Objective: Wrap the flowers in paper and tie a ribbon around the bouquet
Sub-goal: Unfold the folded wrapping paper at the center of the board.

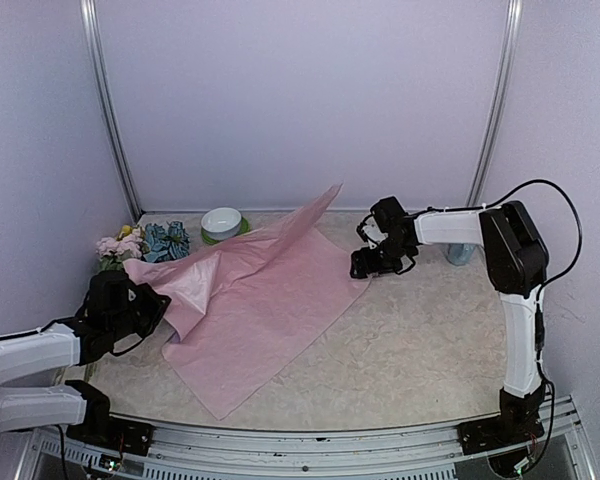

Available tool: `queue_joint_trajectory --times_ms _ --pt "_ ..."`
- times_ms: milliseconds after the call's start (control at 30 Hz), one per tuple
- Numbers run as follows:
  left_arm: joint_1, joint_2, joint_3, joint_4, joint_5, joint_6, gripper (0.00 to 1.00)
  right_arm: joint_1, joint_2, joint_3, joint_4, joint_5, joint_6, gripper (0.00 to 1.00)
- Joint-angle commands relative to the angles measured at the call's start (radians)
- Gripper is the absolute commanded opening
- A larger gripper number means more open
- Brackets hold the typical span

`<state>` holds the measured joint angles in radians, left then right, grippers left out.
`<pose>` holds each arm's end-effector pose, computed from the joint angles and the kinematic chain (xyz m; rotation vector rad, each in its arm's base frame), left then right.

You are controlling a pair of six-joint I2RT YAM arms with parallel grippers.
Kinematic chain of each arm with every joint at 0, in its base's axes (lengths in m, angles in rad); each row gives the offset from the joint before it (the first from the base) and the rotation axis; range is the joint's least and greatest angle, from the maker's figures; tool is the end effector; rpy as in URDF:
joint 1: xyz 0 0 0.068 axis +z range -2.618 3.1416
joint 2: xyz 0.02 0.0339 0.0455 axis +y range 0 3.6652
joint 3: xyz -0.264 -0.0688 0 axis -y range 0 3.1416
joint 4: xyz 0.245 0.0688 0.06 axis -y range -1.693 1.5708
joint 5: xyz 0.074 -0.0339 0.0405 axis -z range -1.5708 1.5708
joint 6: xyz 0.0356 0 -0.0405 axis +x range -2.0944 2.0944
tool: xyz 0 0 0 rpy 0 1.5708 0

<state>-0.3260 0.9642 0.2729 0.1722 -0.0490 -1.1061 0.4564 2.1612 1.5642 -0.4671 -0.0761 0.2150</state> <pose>0.1821 -0.0597 0.1661 -0.8635 2.0183 -0.7956 0.4085 0.2036 0.1490 -0.3475 2.6468 0.3236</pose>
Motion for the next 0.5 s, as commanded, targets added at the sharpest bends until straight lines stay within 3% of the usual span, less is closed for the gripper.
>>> queue_joint_trajectory --times_ms 0,133,233,300,433,467 --pt "0.007 0.004 -0.013 0.026 0.02 0.034 0.0 0.012 0.039 -0.017 0.101 -0.34 0.076 0.79" --pt "0.007 0.029 -0.009 0.049 0.04 0.044 0.0 0.032 0.042 -0.049 0.272 -0.572 0.187 0.74" --pt "0.007 0.038 -0.009 0.067 0.049 0.049 0.0 0.054 0.061 -0.043 0.367 -0.66 0.264 0.7" --pt "0.007 0.036 -0.009 0.07 0.05 0.05 0.0 0.064 0.072 -0.03 0.392 -0.668 0.298 0.58" --pt "0.007 0.014 -0.003 0.057 0.053 0.064 0.0 0.056 0.049 -0.035 0.382 -0.581 0.309 0.04" --pt "0.007 0.006 0.0 0.049 0.057 0.07 0.0 0.049 0.031 -0.046 0.38 -0.564 0.306 0.0"
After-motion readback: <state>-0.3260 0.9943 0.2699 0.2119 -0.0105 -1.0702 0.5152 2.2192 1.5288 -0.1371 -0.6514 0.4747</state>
